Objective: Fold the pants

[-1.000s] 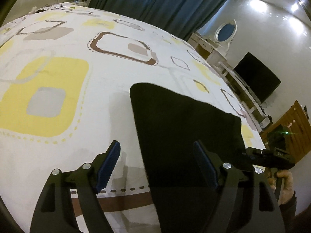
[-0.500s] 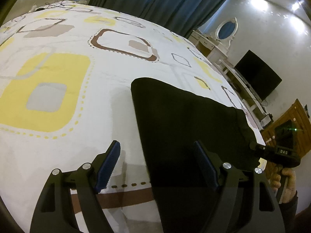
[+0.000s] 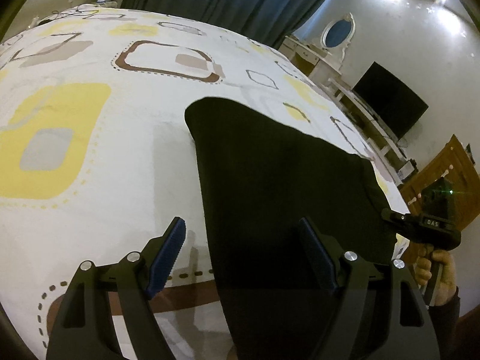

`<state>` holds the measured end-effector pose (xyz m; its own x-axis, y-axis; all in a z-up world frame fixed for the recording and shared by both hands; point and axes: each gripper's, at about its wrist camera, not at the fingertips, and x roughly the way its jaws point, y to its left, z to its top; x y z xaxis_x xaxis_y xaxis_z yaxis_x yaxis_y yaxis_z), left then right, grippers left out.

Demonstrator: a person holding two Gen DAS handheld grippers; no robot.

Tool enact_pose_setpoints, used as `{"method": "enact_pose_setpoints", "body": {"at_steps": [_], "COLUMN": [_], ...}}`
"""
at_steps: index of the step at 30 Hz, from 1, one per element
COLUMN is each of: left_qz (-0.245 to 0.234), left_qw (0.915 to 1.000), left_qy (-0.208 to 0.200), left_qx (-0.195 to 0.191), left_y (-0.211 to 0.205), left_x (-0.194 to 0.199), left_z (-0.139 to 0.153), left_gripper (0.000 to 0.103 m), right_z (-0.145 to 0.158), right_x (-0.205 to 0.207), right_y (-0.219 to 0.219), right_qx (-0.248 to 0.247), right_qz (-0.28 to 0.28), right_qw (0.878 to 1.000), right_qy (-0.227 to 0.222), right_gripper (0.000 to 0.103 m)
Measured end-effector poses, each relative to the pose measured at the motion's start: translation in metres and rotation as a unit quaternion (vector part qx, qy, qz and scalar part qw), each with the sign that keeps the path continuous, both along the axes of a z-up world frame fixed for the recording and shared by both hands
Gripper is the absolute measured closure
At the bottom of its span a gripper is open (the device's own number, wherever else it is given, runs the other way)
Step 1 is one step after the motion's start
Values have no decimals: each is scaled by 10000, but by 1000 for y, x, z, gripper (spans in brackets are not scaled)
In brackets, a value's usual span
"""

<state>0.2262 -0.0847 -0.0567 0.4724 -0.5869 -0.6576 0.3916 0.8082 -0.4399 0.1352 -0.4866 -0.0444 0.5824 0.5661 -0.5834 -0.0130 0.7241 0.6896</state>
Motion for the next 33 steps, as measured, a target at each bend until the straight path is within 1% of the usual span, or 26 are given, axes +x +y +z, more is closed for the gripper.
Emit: {"method": "enact_pose_setpoints", "body": {"at_steps": [6, 11, 14, 16, 18, 20, 21, 22, 23, 24, 25, 27, 28, 31, 33], "left_qz": [44, -31, -32, -23, -34, -44, -40, -39, -43, -44, -46, -43, -45, -54, -68], "left_qw": [9999, 9999, 9998, 9999, 9999, 9999, 9999, 9999, 9999, 9998, 9998, 9998, 9998, 9998, 9998], "left_qy": [165, 103, 172, 151, 131, 139, 140, 138, 136, 140, 145, 148, 147, 152, 171], "left_qx": [9, 83, 38, 42, 77, 87, 92, 91, 96, 97, 96, 98, 103, 99, 82], "left_y": [-7, -16, -18, -19, -21, -23, -24, -25, -25, -25, -26, -27, -27, -27, -27], "left_x": [2, 1, 2, 0, 1, 3, 2, 2, 2, 2, 2, 2, 2, 2, 2], "left_z": [-10, -14, -19, -18, -18, -18, -18, -18, -18, -18, -19, -18, -18, -18, -19], "left_gripper": [22, 22, 22, 22, 22, 22, 22, 22, 22, 22, 22, 22, 22, 22, 22], "right_z": [-14, -17, -24, -21, -12, 3, 12, 22, 27, 31, 35, 32, 28, 9, 0], "right_x": [-6, -11, -13, -15, -18, -23, -24, -25, -24, -22, -18, -9, -6, 4, 5], "right_y": [-11, -14, -19, -20, -22, -23, -21, -18, -14, -8, 0, 12, 15, 19, 15], "right_qx": [192, 43, 229, 243, 121, -33, -90, -91, -59, -45, -77, -139, -146, -262, -164], "right_qz": [-175, -251, -294, -339, -419, -602, -642, -644, -593, -497, -339, -108, -60, -2, -6], "right_qw": [9997, 9997, 9993, 9991, 9990, 9979, 9973, 9967, 9965, 9967, 9970, 9979, 9982, 9993, 9997], "right_qy": [16, 31, 44, 5, -53, -214, -343, -495, -587, -645, -689, -628, -580, -254, -195], "right_gripper": [97, 99, 99, 99, 98, 91, 89, 82, 73, 70, 69, 69, 69, 69, 71]}}
